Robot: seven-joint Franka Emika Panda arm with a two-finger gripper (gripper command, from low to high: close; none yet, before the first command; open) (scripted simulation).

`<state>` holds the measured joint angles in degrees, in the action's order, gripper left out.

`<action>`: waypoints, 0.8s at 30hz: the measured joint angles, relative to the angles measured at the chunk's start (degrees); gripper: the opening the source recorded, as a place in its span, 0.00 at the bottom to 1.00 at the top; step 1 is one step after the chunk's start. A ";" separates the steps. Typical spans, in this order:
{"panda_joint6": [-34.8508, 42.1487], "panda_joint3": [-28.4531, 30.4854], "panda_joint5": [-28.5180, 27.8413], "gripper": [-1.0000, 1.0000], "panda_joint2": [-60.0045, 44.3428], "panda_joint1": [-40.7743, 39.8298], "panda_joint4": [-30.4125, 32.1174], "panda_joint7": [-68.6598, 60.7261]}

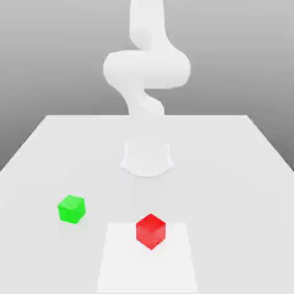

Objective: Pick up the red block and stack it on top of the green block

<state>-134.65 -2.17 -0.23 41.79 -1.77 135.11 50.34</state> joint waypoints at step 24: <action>-34.72 -7.47 -5.62 0.50 -48.83 -7.91 27.09 44.01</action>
<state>-169.37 -9.65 -5.85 -7.04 -9.68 162.20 94.35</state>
